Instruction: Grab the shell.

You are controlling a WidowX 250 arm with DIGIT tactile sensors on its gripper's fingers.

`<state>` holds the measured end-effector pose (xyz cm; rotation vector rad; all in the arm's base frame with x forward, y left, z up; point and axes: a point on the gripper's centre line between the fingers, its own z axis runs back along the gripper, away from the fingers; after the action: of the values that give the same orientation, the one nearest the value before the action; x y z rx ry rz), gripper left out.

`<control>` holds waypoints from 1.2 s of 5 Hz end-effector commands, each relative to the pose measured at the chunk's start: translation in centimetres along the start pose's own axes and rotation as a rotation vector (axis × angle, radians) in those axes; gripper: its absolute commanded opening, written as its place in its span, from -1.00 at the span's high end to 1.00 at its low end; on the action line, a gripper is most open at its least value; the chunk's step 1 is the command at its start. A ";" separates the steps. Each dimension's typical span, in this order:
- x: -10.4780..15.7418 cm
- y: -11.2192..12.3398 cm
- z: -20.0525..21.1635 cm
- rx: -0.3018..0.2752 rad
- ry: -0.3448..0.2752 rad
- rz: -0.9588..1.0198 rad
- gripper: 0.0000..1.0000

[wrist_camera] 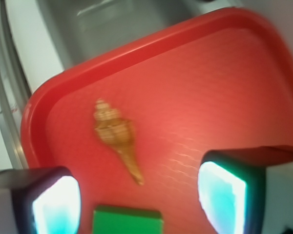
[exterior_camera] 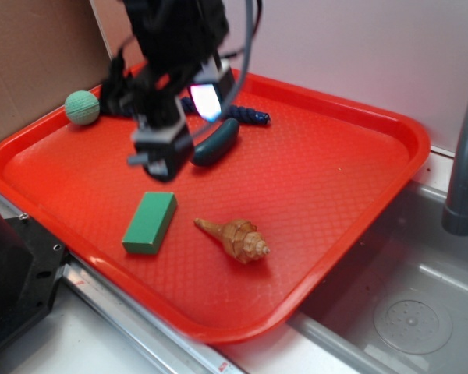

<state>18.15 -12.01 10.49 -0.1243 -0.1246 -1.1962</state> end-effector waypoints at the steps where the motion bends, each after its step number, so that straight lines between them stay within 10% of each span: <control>1: 0.6 -2.2 -3.6 -0.002 0.064 -0.057 -1.00; 4: 1.5 -1.2 -8.0 -0.006 0.161 0.006 -1.00; 5: 1.7 -1.2 -8.6 -0.002 0.177 0.012 -0.56; 6: 1.7 -1.1 -8.8 0.006 0.178 0.001 1.00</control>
<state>18.57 -14.90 1.98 -0.0133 0.0530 -1.1967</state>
